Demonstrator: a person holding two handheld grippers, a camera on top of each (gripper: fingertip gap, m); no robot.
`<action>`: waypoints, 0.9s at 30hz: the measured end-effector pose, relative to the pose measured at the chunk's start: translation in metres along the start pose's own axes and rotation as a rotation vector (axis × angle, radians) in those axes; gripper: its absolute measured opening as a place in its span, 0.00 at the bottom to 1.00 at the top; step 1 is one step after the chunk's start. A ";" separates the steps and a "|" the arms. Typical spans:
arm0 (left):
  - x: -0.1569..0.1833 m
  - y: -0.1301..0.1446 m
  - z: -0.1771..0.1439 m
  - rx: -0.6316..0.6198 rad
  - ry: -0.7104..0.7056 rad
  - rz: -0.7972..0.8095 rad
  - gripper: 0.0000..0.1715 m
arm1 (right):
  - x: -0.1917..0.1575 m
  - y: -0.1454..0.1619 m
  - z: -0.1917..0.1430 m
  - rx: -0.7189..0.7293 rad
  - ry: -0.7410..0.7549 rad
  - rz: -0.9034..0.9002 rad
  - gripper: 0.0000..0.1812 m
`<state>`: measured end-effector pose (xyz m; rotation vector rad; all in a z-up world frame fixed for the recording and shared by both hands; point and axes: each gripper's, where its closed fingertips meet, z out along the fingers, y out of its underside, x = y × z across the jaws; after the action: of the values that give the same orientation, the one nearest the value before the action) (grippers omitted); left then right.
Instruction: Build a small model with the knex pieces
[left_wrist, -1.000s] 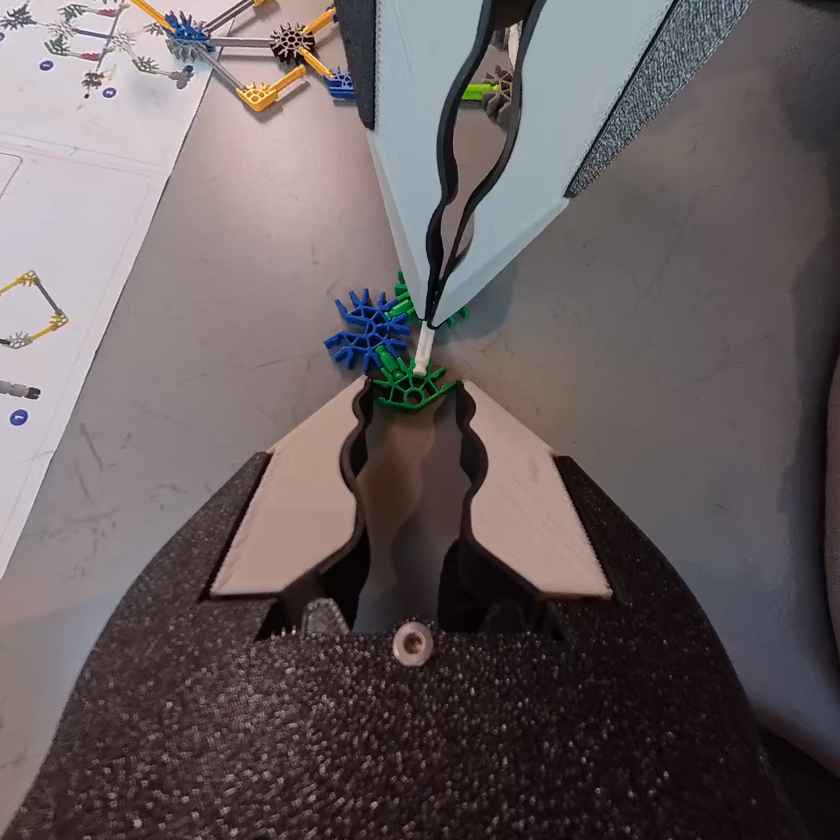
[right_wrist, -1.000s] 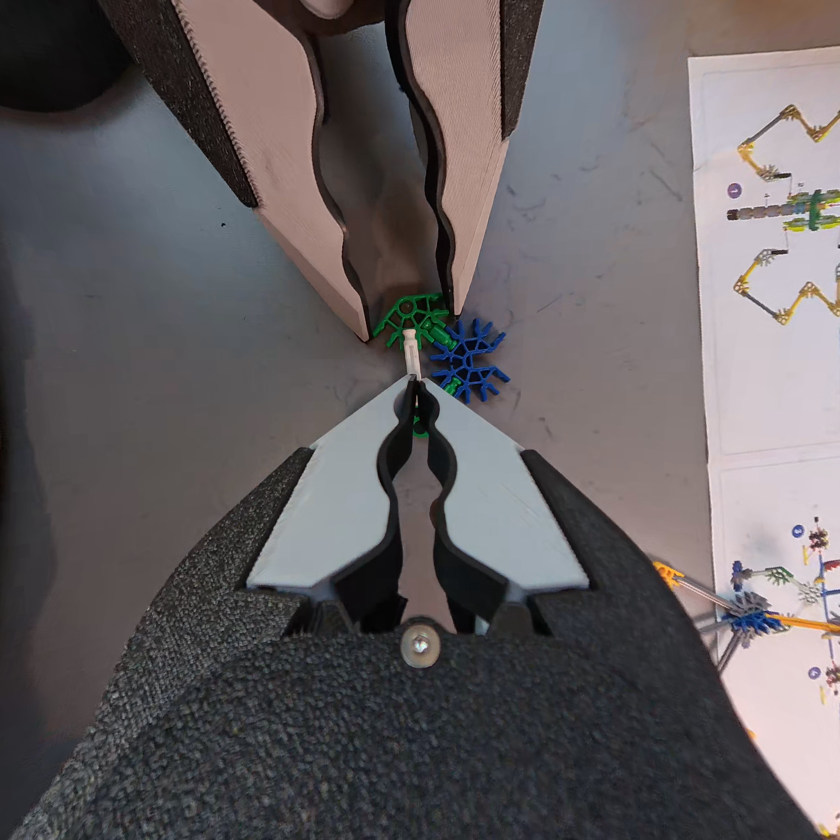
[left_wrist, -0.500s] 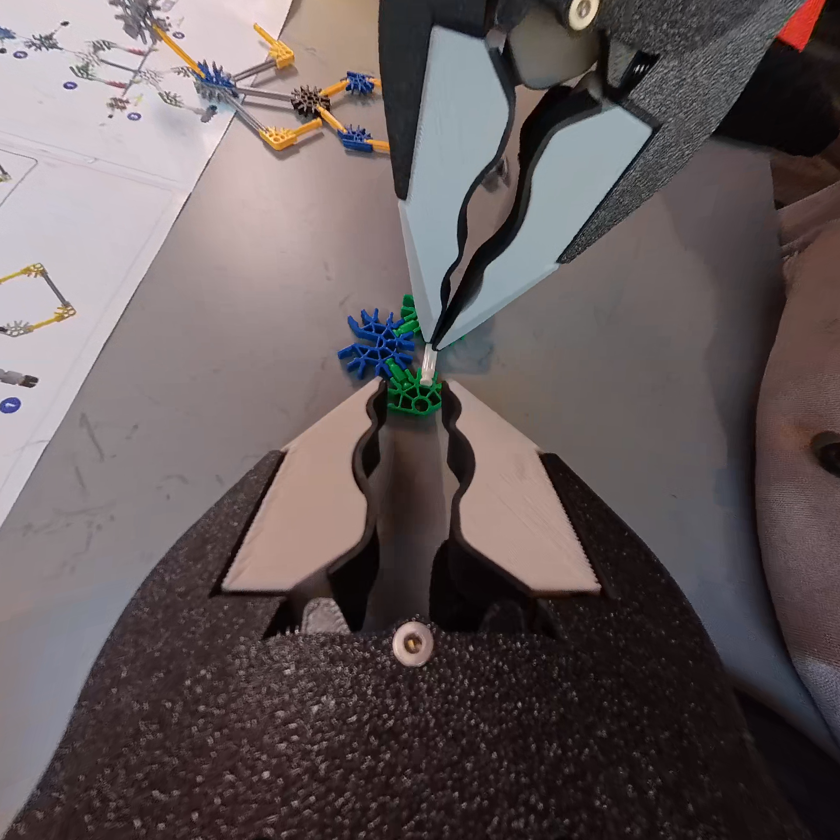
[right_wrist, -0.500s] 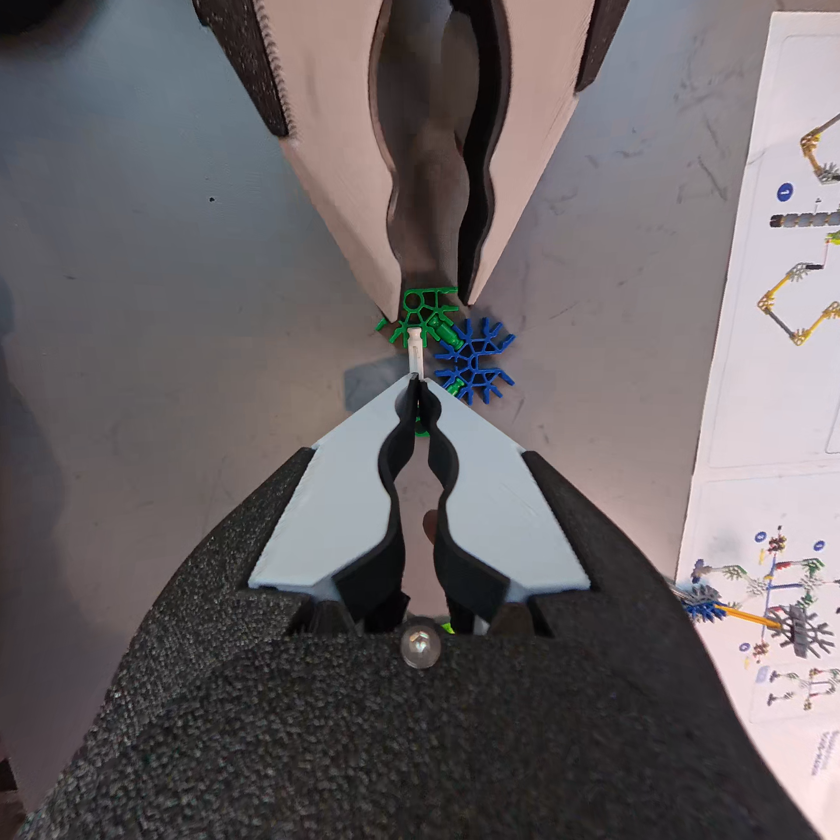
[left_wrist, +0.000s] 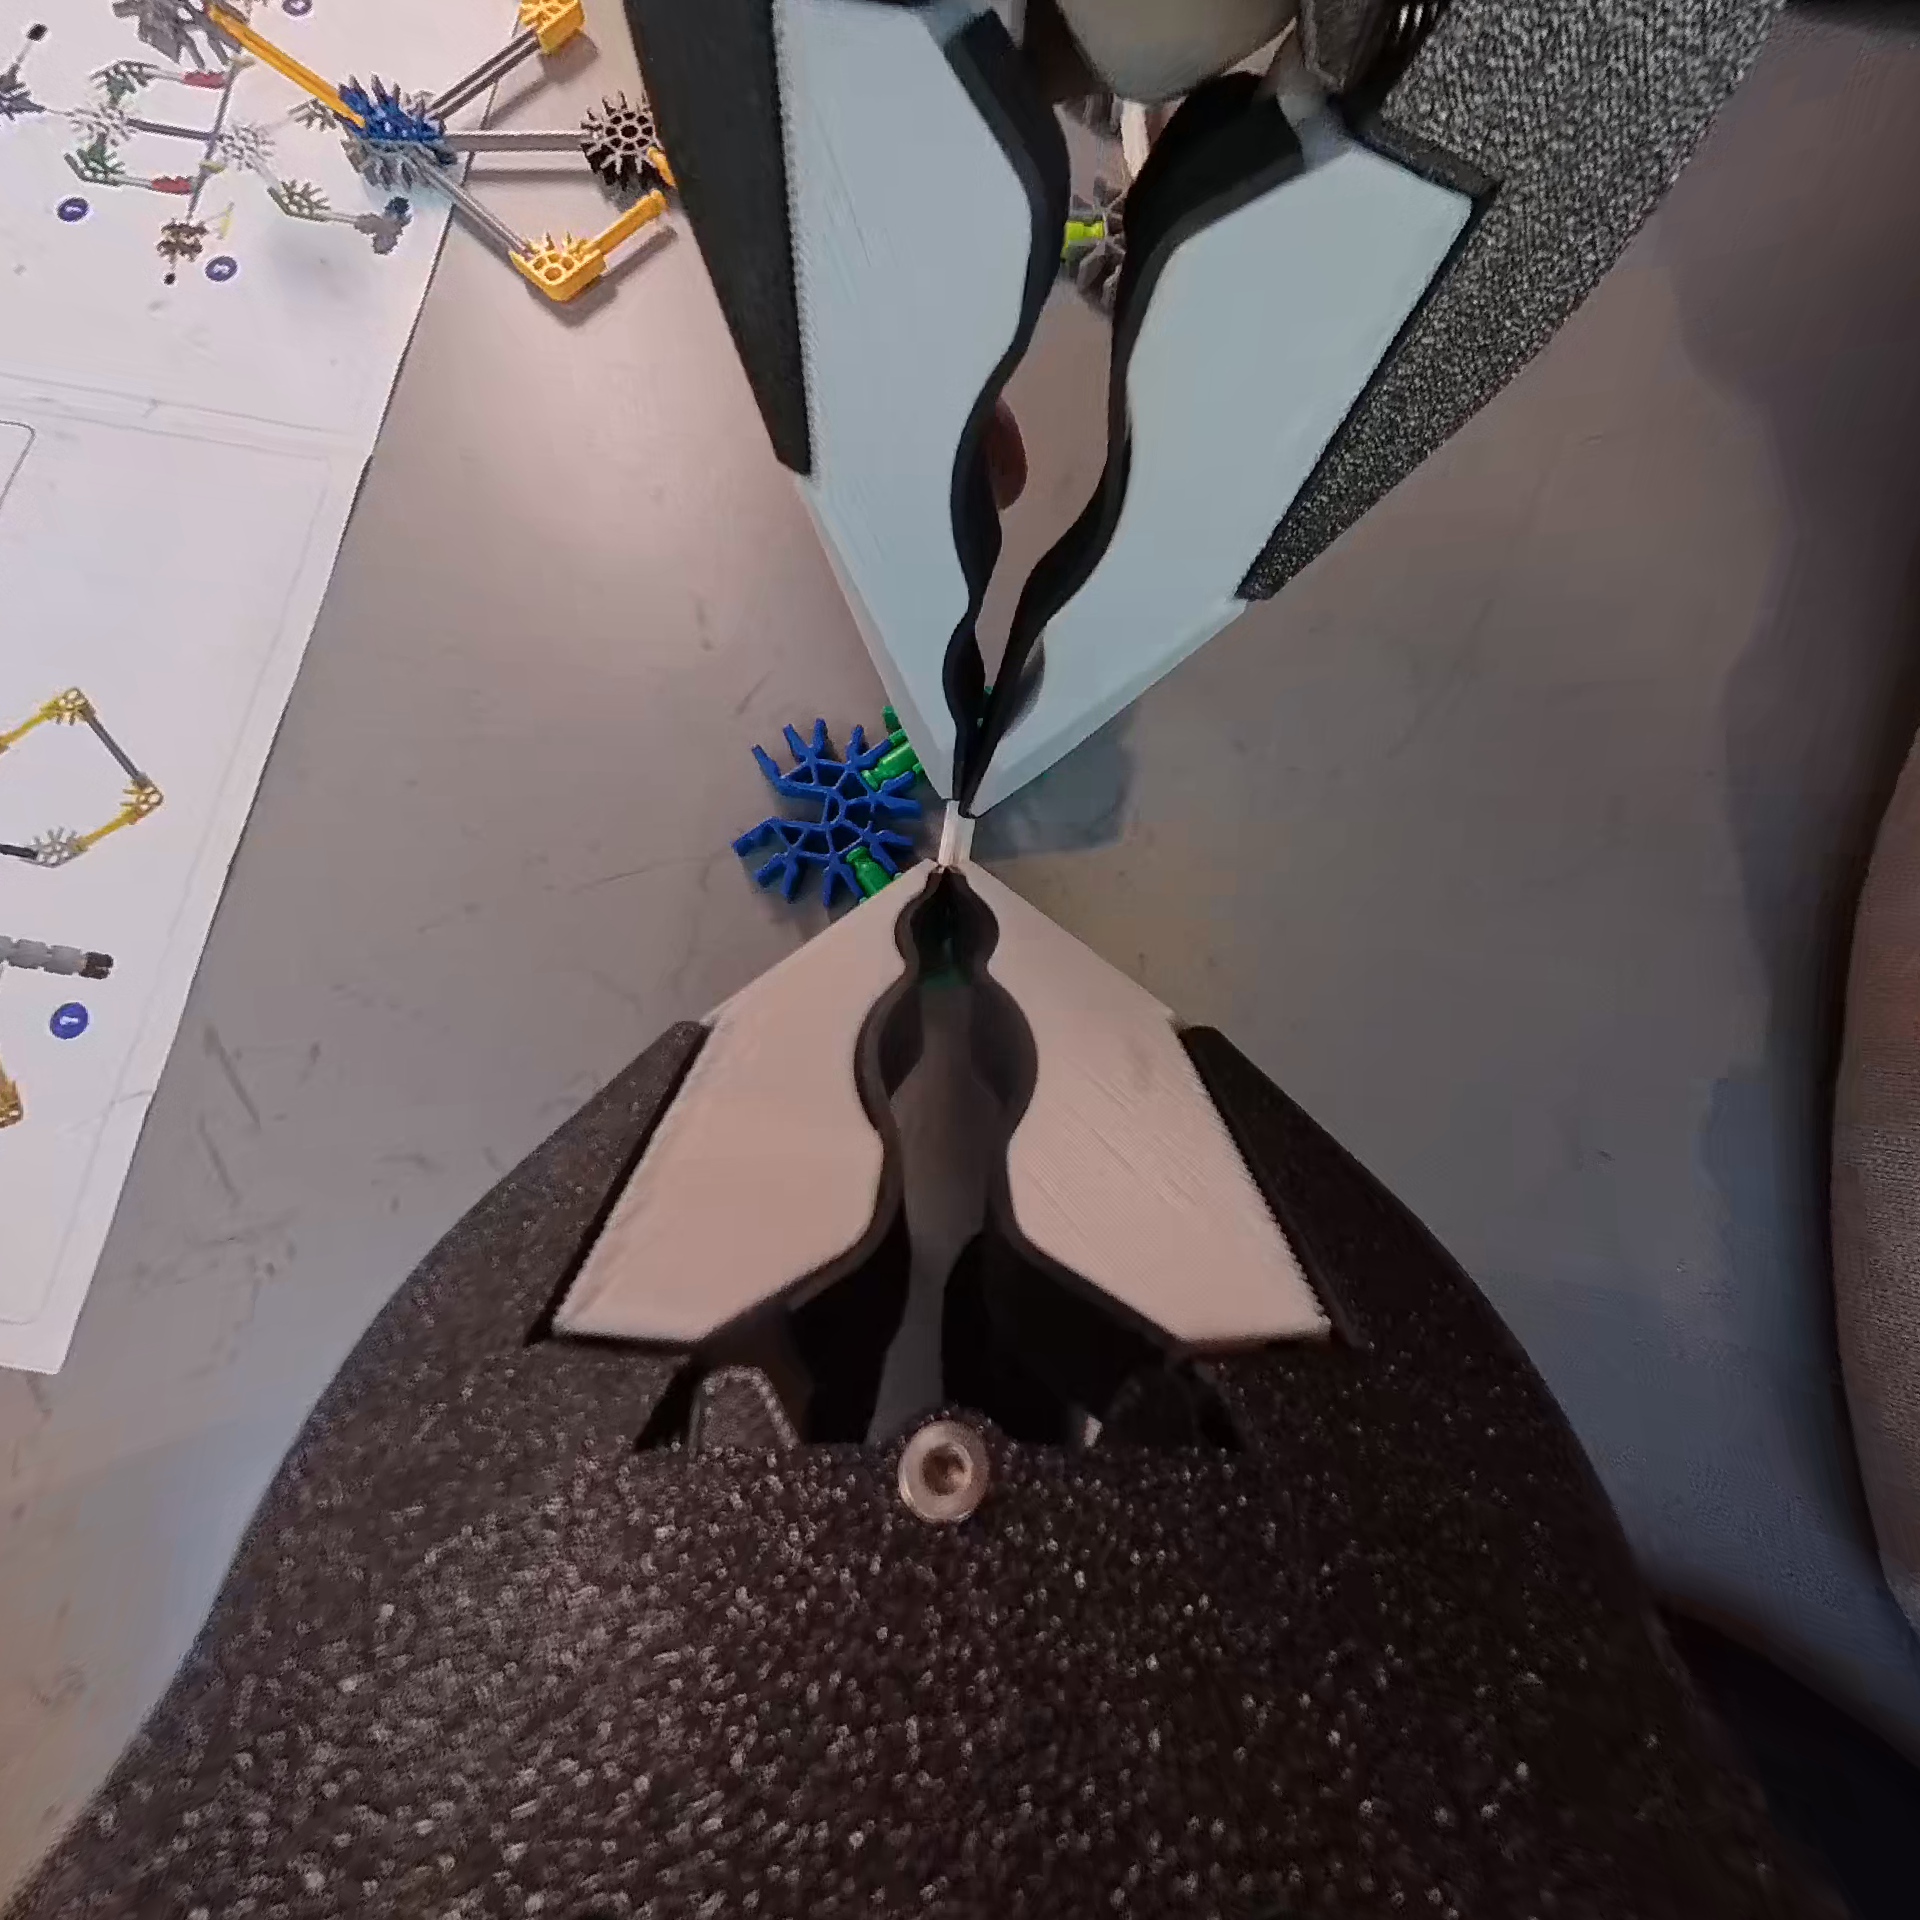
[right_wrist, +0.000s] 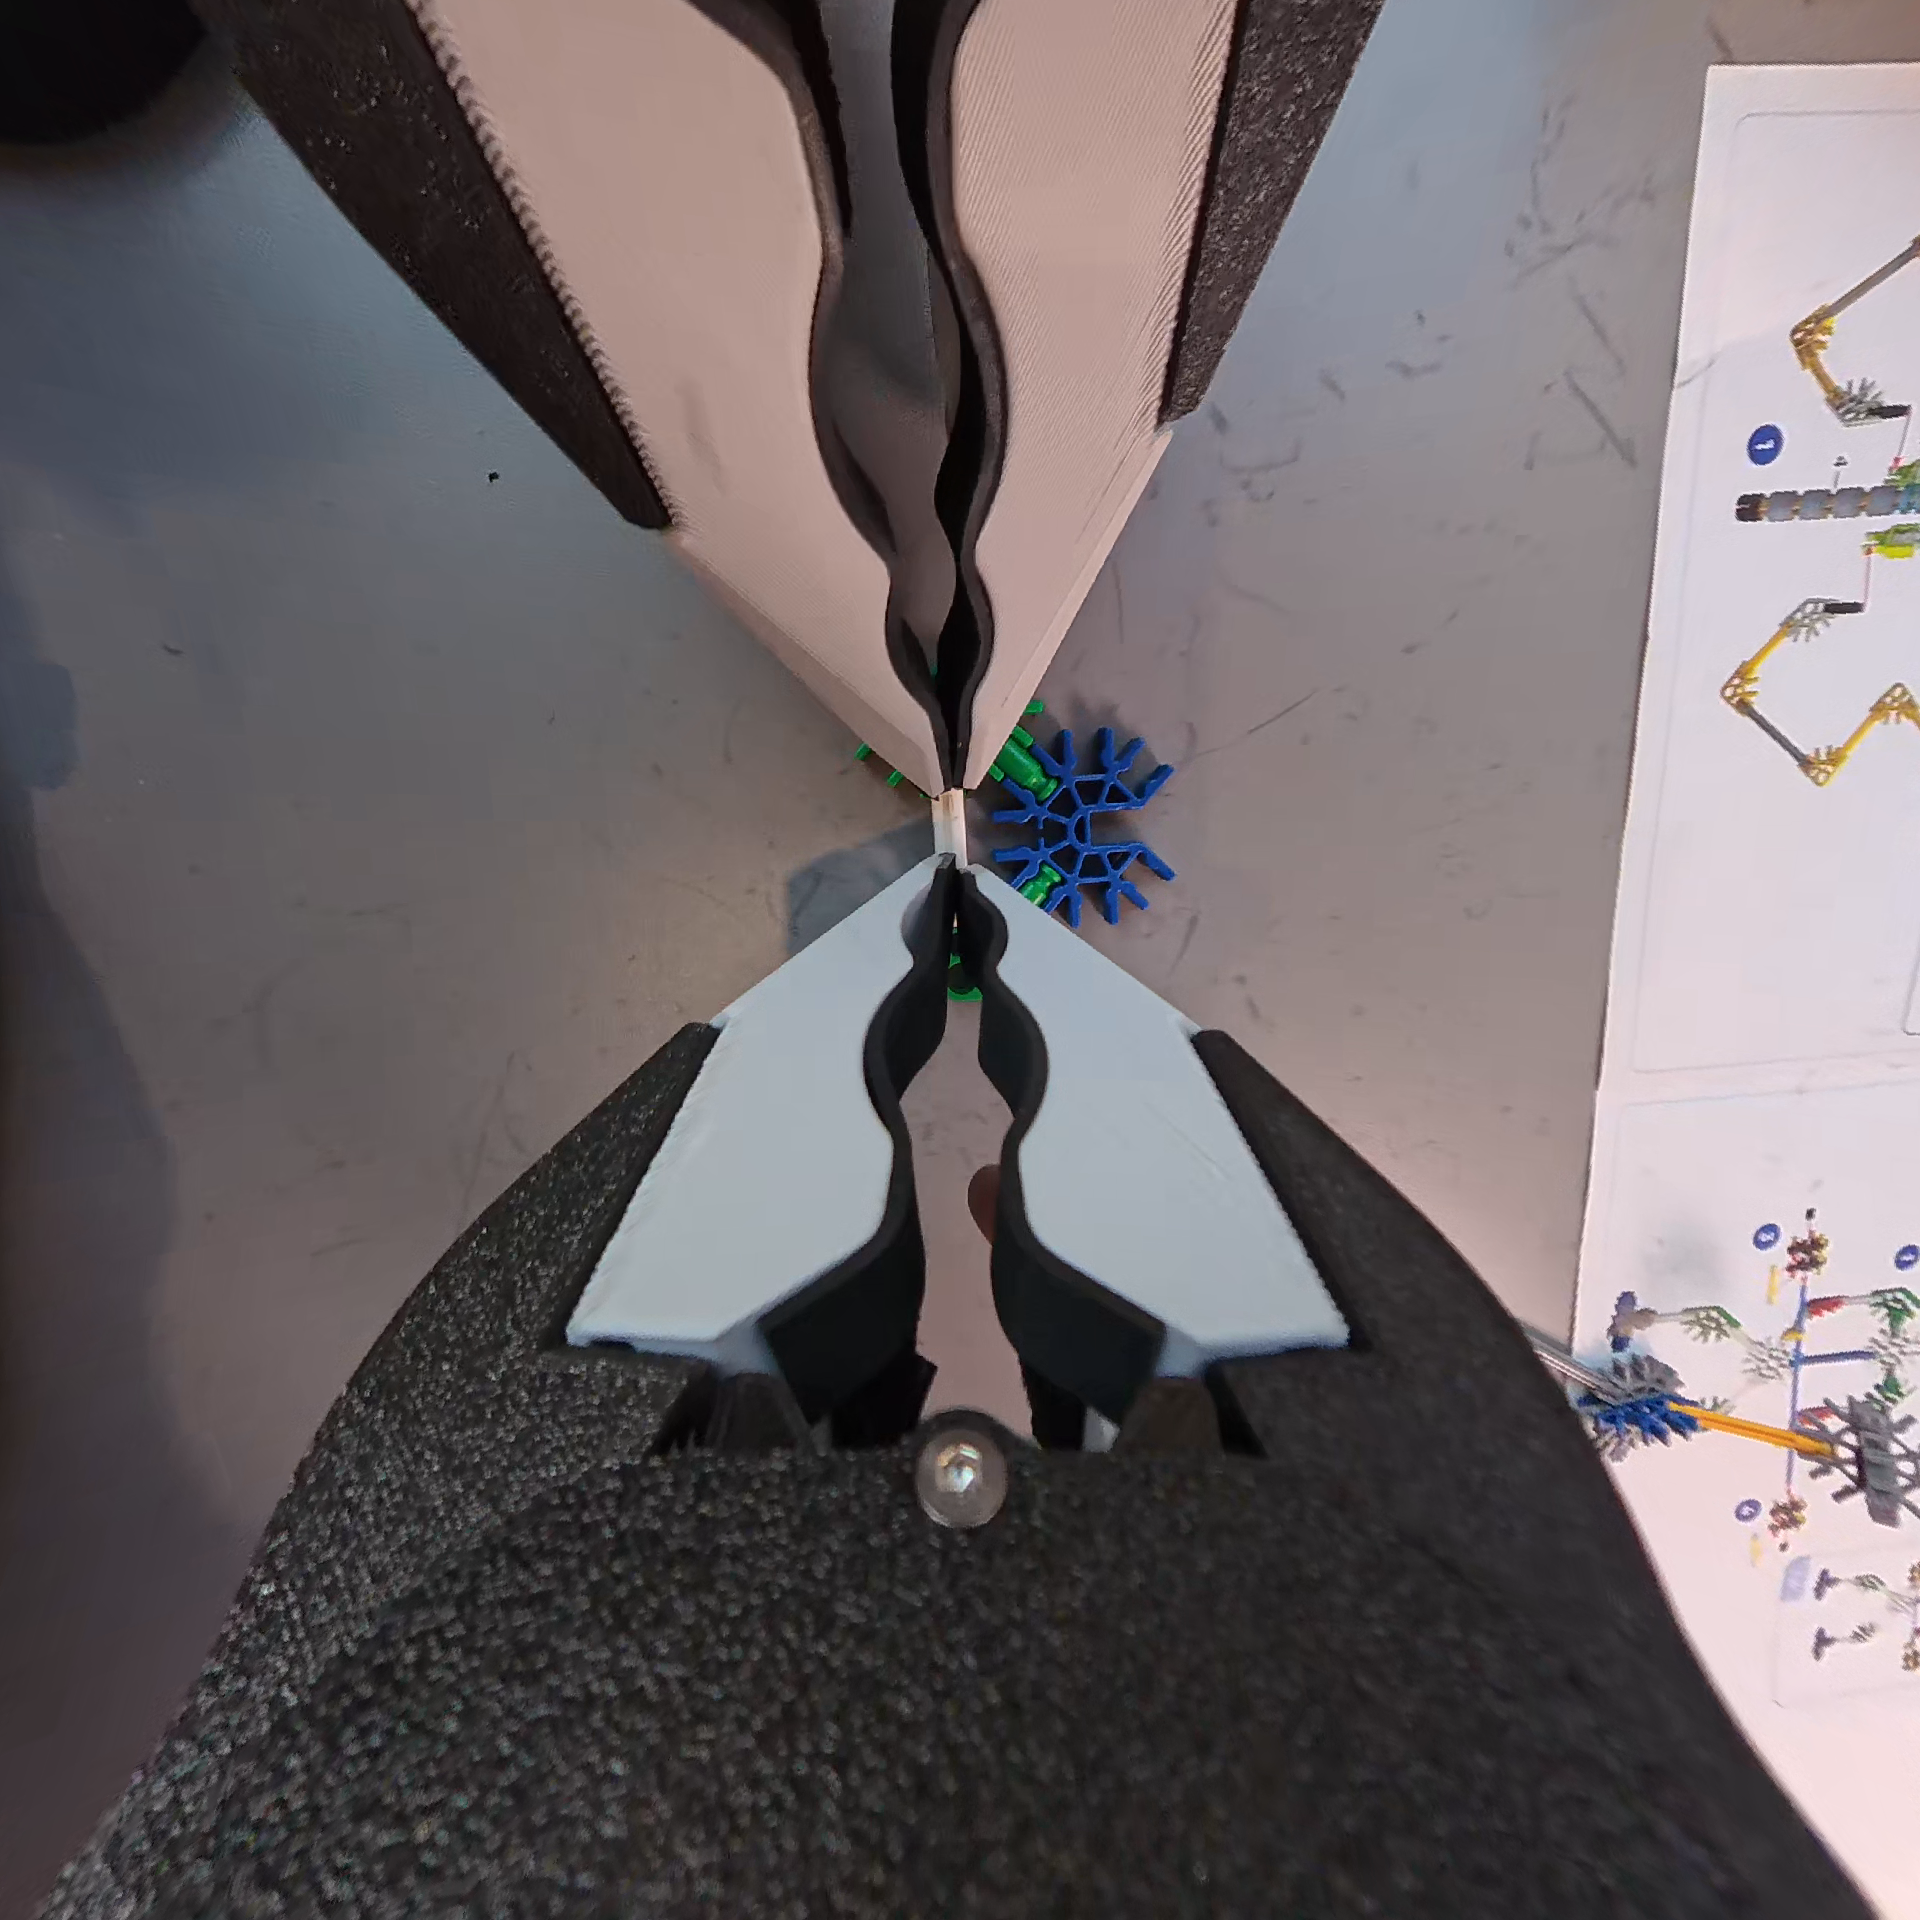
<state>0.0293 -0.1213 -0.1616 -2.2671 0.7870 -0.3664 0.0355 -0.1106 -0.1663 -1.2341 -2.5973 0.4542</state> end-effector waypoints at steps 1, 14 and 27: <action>0.000 0.000 0.000 -0.023 -0.018 0.012 0.00 | 0.000 0.000 0.000 0.002 0.001 -0.002 0.00; -0.001 0.002 0.003 -0.178 -0.105 0.081 0.00 | 0.001 -0.001 -0.001 0.183 0.111 -0.005 0.00; -0.010 -0.023 -0.036 0.152 0.006 -0.124 0.18 | 0.009 0.011 -0.033 0.404 0.164 0.194 0.13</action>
<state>0.0152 -0.1204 -0.1202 -2.1779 0.6019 -0.4744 0.0490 -0.0906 -0.1392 -1.3161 -2.1212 0.8284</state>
